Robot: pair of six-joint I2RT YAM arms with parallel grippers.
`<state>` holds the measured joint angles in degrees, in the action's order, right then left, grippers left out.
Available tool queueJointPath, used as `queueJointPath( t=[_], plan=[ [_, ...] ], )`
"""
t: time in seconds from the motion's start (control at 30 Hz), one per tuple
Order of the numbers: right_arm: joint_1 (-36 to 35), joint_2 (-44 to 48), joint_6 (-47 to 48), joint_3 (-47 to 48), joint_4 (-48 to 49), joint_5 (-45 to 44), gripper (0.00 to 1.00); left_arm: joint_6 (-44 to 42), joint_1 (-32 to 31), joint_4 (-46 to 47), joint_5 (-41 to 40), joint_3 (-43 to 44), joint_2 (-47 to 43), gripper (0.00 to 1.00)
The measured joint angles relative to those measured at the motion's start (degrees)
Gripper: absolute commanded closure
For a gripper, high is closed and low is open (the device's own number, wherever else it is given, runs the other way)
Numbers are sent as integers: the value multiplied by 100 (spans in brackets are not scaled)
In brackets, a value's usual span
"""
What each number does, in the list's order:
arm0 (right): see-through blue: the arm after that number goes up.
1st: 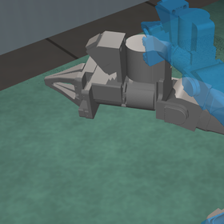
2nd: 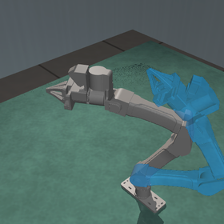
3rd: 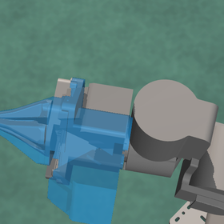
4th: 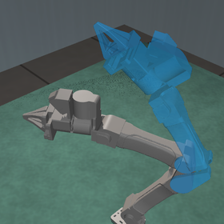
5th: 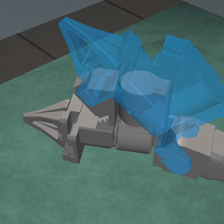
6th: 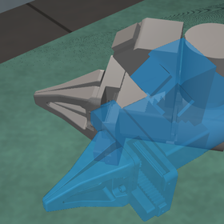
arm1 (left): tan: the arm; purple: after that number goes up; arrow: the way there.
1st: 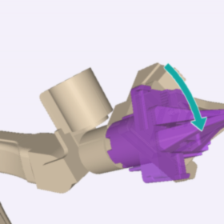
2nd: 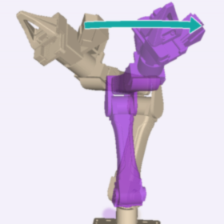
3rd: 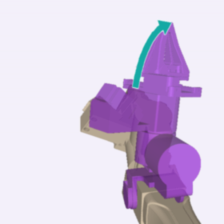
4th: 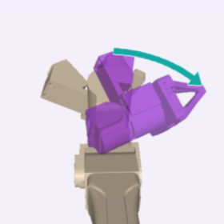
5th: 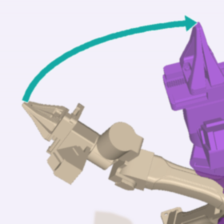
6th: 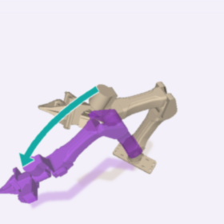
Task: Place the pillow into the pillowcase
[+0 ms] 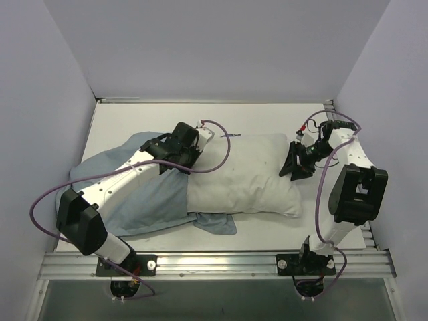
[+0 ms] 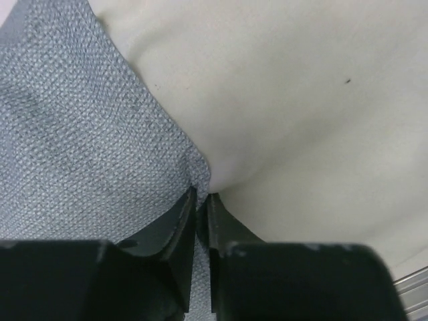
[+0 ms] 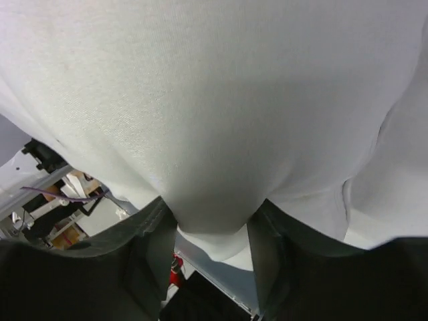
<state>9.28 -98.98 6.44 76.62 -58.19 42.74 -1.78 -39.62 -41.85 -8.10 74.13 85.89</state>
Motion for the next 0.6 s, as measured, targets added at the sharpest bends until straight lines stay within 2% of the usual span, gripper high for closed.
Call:
queueJointPath(
  t=[0.03, 0.07, 0.1, 0.13, 0.17, 0.33, 0.53, 0.6],
  plan=[
    [0, -22, 2, 0, 0, 98, 70, 15, 26, -31, 87, 103, 50, 86],
    [11, -37, 35, -4, 9, 192, 76, 17, 59, -57, 219, 236, 101, 95],
    [15, -46, 39, -9, 11, 278, 81, 33, 83, -83, 326, 363, 138, 96],
    [11, -46, 59, -11, 11, 367, 92, 26, 101, -105, 439, 498, 184, 97],
    [2, -46, 105, -13, 11, 450, 99, 26, 105, -109, 568, 634, 223, 98],
    [-7, -46, 144, -9, 20, 822, 100, 20, 105, -133, 1351, 1370, 660, 100],
    [-144, -2, -125, 490, 85, 1421, 100, 236, 42, 13, 2483, 2643, 1556, 82],
    [-236, 111, -275, 673, 225, 1604, 100, 328, 7, 162, 2761, 2861, 1659, 82]
  ],
)
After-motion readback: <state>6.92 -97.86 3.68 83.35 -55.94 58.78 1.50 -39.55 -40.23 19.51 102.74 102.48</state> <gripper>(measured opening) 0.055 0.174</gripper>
